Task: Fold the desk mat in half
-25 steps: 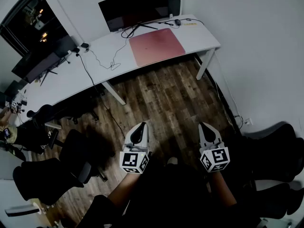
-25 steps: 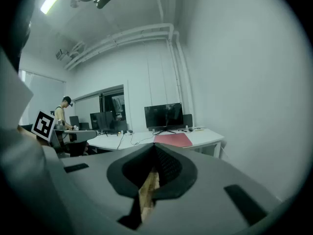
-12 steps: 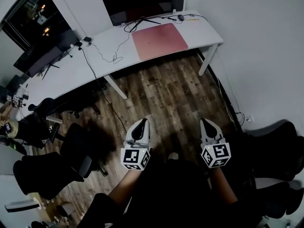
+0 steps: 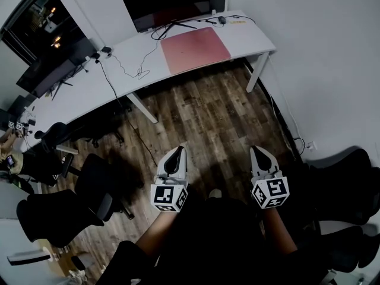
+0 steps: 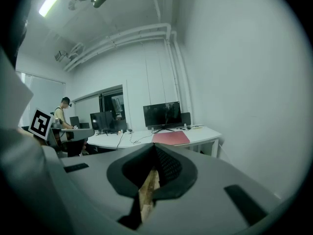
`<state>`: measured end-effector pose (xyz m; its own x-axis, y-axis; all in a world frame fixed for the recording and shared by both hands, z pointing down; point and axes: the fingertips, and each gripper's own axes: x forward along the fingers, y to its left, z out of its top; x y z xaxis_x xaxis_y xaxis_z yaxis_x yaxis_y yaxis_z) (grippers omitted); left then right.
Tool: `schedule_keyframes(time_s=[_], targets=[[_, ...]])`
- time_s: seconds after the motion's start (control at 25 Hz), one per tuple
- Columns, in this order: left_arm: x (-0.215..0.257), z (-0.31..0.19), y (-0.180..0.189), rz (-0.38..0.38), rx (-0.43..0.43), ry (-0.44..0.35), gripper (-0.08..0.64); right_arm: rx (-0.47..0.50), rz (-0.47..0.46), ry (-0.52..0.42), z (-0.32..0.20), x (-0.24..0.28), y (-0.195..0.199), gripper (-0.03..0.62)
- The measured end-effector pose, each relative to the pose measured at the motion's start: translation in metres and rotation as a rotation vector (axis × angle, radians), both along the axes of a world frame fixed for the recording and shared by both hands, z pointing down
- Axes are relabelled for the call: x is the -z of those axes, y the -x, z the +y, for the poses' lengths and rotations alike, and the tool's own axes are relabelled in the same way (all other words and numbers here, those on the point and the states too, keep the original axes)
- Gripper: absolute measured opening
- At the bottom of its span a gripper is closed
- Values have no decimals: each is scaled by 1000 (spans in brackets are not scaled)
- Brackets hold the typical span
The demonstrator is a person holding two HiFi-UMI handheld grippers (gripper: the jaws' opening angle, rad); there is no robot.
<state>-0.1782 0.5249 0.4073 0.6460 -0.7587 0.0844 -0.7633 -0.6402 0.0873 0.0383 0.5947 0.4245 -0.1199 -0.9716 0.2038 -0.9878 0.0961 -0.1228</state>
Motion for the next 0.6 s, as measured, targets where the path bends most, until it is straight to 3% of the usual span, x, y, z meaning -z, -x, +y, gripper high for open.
schedule_keyframes(time_s=[0.6], targets=[[0,7,-25,-26,-6,-6,25,-1,-40,-17,5,-6,-27,0]])
